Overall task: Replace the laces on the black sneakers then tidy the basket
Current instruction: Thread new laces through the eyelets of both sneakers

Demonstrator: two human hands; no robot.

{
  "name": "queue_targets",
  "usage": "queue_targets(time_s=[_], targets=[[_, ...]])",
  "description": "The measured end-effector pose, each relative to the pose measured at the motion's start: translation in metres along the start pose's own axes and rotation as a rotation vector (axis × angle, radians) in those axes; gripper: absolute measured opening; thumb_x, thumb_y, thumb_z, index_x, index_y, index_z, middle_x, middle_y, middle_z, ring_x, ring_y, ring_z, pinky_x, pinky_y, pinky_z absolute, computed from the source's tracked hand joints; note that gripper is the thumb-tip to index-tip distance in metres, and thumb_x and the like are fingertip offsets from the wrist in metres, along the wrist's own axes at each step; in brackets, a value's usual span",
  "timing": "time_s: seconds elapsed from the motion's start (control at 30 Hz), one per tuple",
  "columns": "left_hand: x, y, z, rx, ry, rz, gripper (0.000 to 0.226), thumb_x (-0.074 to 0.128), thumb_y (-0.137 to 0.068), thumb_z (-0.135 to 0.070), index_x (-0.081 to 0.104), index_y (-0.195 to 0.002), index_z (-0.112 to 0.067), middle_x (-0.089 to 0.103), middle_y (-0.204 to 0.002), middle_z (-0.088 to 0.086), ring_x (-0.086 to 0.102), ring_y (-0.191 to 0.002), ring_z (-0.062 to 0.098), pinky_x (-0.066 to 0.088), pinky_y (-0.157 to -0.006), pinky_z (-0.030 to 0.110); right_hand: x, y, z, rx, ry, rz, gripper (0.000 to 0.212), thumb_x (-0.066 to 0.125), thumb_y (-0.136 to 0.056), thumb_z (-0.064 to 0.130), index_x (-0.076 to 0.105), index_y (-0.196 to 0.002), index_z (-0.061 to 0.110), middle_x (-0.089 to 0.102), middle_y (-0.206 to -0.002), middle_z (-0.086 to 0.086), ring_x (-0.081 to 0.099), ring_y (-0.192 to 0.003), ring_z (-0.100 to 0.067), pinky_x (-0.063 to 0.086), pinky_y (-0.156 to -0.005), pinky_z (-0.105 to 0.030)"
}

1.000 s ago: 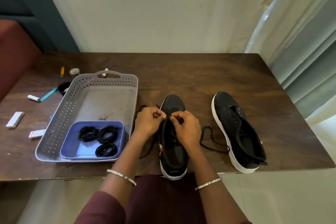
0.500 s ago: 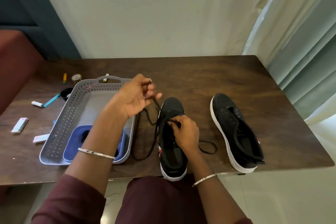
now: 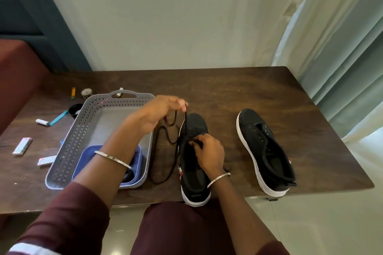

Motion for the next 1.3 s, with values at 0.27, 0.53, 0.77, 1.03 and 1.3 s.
queue_targets(time_s=[0.27, 0.53, 0.77, 1.03, 1.3], targets=[[0.001, -0.023, 0.035, 0.028, -0.610, -0.067, 0.025, 0.063, -0.093, -0.043, 0.059, -0.092, -0.018, 0.062, -0.086, -0.003, 0.059, -0.076, 0.015, 0.050, -0.067, 0.031, 0.003, -0.001, 0.000, 0.021, 0.013, 0.023, 0.019, 0.062, -0.095, 0.037, 0.074, -0.104, 0.025, 0.068, -0.104, 0.001, 0.064, -0.094, -0.023, 0.039, -0.065, -0.027], [0.006, -0.017, 0.026, 0.035, -0.642, 0.078, 0.025, 0.055, -0.100, -0.029, 0.070, -0.083, -0.019, 0.065, -0.085, -0.003, 0.057, -0.078, 0.011, 0.045, -0.079, 0.032, 0.003, -0.001, -0.001, 0.023, 0.019, 0.028, 0.019, 0.064, -0.093, 0.037, 0.074, -0.104, 0.025, 0.070, -0.104, -0.001, 0.065, -0.095, -0.026, 0.043, -0.069, -0.030], [0.000, 0.001, -0.022, -0.010, 0.100, 0.099, 0.032, 0.047, -0.103, -0.025, 0.055, -0.074, -0.016, 0.069, -0.081, 0.005, 0.066, -0.082, 0.020, 0.052, -0.086, 0.034, 0.002, 0.001, 0.005, -0.029, 0.030, 0.020, 0.013, 0.063, -0.092, 0.024, 0.072, -0.099, 0.018, 0.070, -0.099, -0.005, 0.065, -0.092, -0.029, 0.047, -0.072, -0.035], [0.008, -0.013, 0.036, -0.015, -0.752, -0.008, 0.026, 0.076, -0.084, -0.038, 0.067, -0.099, -0.018, 0.067, -0.103, -0.002, 0.061, -0.095, 0.015, 0.048, -0.080, 0.029, -0.007, 0.010, -0.008, 0.132, 0.000, -0.147, 0.053, 0.077, -0.078, 0.034, 0.056, -0.126, 0.023, 0.052, -0.126, 0.000, 0.046, -0.122, -0.023, 0.034, -0.102, -0.043], [0.003, -0.019, 0.037, -0.122, -0.703, 0.011, 0.006, 0.077, -0.082, -0.024, 0.079, -0.086, -0.021, 0.074, -0.096, 0.003, 0.065, -0.097, 0.020, 0.052, -0.091, 0.035, -0.002, 0.009, -0.024, 0.227, -0.073, -0.049, 0.072, 0.079, -0.068, 0.056, 0.052, -0.130, 0.030, 0.052, -0.131, 0.009, 0.053, -0.122, -0.015, 0.037, -0.105, -0.046]])
Point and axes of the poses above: each hand's wrist, its own y-axis away from the middle knuckle, its own x-axis out of the palm, z = x × y, the point moved 7 cm from there along -y, towards the middle knuckle
